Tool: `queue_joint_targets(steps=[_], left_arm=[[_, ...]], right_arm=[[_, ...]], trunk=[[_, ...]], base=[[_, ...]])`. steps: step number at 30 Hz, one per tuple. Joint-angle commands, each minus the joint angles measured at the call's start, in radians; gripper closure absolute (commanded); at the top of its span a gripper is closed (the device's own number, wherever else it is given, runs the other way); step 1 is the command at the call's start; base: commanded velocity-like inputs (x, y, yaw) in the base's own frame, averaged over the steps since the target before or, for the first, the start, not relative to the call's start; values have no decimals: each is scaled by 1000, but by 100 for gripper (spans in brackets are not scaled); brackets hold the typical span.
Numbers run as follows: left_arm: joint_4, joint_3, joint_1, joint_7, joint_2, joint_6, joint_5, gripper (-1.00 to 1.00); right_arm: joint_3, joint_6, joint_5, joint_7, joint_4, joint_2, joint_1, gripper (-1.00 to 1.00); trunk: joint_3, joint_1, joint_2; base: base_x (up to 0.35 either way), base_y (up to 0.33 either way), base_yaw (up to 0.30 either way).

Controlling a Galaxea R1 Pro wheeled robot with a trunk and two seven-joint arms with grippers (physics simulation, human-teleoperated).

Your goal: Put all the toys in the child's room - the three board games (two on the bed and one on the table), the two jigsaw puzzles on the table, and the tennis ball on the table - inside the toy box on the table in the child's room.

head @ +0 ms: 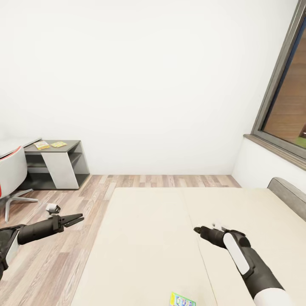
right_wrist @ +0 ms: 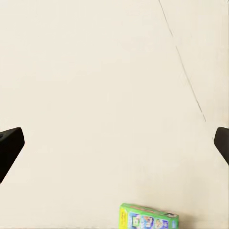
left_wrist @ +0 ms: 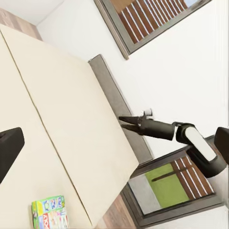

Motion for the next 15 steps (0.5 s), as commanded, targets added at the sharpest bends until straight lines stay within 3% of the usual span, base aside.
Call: queue_joint_targets(steps=[1, 4, 8, 15], left_arm=[[0, 0, -1, -4, -1, 11, -1, -100], [0, -14, -1, -4, -8, 12, 0, -100], [0, -32, -2, 35, -24, 12, -1, -100], [0, -40, -3, 61, -38, 13, -2, -100]], right_arm=[[10, 3, -10, -40, 17, 6, -12, -100], [31, 7, -9, -125, 130, 46, -72, -100], [40, 9, -6, -161, 263, 85, -140, -100], [43, 30, -5, -166, 339, 102, -176, -100]], trunk=[[-2, 0, -2], [-2, 0, -2], [-2, 0, -2], [-2, 0, -2]], base=[[0, 0, 0], [0, 0, 0], [0, 0, 0], [0, 0, 0]])
